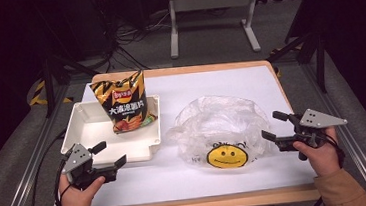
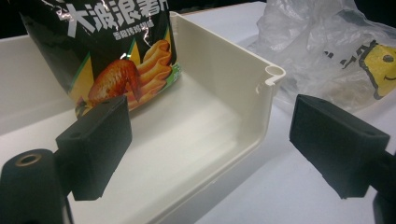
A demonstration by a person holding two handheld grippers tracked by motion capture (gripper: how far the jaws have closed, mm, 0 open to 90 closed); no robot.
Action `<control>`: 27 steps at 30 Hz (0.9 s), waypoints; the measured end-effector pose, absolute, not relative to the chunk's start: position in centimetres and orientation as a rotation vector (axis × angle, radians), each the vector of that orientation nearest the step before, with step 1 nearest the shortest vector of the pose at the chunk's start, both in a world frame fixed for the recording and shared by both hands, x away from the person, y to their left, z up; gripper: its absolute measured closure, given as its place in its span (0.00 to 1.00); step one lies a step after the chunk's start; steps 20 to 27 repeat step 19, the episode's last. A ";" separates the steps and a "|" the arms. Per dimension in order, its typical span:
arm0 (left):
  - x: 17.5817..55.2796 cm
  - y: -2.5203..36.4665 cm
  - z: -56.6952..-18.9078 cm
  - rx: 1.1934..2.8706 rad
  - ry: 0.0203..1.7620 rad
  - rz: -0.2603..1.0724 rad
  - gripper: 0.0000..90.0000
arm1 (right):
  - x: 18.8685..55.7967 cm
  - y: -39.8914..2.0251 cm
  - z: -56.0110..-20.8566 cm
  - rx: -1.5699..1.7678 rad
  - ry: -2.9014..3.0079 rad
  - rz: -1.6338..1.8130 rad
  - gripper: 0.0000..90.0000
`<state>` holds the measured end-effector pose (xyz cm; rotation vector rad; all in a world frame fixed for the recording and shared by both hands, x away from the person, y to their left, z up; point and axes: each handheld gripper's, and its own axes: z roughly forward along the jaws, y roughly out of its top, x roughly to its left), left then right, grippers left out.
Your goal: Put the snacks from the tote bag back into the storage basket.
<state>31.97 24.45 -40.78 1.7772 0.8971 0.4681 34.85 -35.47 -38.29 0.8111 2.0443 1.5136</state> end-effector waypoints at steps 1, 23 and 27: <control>32.0 24.5 -41.1 1.764 0.904 0.458 0.15 | 34.9 -35.5 -38.4 0.815 2.044 1.514 0.20; 32.1 24.4 -43.0 1.734 0.923 0.484 0.06 | 35.1 -35.3 -39.9 0.843 2.065 1.463 0.20; 32.1 24.4 -43.0 1.734 0.923 0.484 0.06 | 35.1 -35.3 -39.9 0.843 2.065 1.463 0.20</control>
